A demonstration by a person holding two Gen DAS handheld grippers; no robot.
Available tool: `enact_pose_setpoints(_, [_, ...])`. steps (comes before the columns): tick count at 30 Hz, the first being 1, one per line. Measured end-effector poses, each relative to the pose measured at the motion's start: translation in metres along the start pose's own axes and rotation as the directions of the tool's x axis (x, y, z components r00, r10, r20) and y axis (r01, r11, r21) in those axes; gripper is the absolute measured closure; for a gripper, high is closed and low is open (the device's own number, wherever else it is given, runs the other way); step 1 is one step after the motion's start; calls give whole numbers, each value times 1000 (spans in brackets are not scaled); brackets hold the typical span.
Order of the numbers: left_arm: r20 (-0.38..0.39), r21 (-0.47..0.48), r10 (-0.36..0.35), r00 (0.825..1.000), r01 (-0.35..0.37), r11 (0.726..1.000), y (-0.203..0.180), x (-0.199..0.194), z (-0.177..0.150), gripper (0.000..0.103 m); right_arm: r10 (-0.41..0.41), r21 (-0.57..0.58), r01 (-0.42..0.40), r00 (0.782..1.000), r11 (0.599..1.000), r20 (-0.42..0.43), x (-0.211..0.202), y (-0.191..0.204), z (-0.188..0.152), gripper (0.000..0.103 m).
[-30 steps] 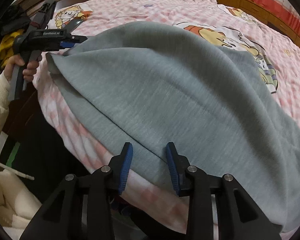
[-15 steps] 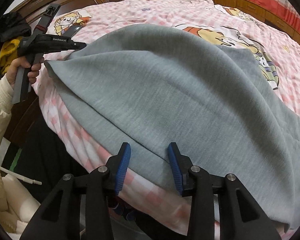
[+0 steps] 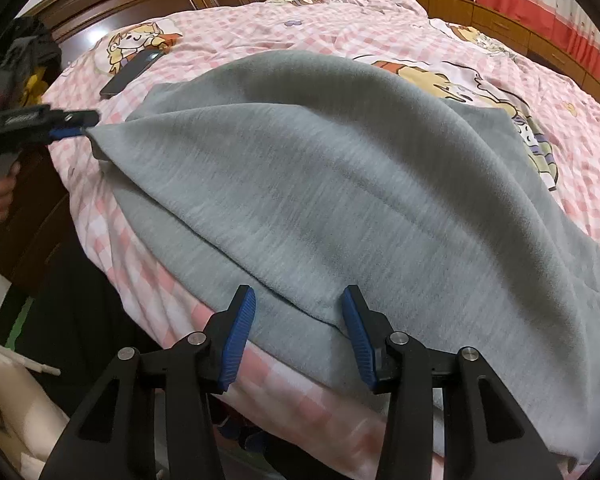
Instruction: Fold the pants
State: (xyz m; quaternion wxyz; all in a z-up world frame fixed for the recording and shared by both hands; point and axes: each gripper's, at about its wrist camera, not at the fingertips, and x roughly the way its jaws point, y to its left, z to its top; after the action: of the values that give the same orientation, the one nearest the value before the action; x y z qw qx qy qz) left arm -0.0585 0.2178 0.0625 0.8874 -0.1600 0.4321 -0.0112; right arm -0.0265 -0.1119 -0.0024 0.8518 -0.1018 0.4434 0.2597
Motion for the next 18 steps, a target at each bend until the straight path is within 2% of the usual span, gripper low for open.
enact_pose_setpoints(4, [-23,-1,-7,1000,7,1000,-3,-5,-16,42,-37,16,37,999,999,1,-5,-4,-4,57])
enact_pose_setpoints(7, [-46,35,22,999,-20,999,-9,-4,-25,42,-71,44,72,997,996,-3,-10,-12,-9,57])
enact_pose_setpoints(10, [-48,48,14,999,-12,999,-13,-4,-33,42,-68,59,69,998,996,-11,-12,-19,-12,57])
enact_pose_setpoints(15, [-4,117,69,998,-68,991,-24,1,-30,42,-85,37,85,996,996,-26,-16,-20,-17,57])
enact_pose_setpoints(18, [4,120,52,999,-52,991,-26,9,-26,42,-97,24,98,995,995,-33,-14,-19,-17,57])
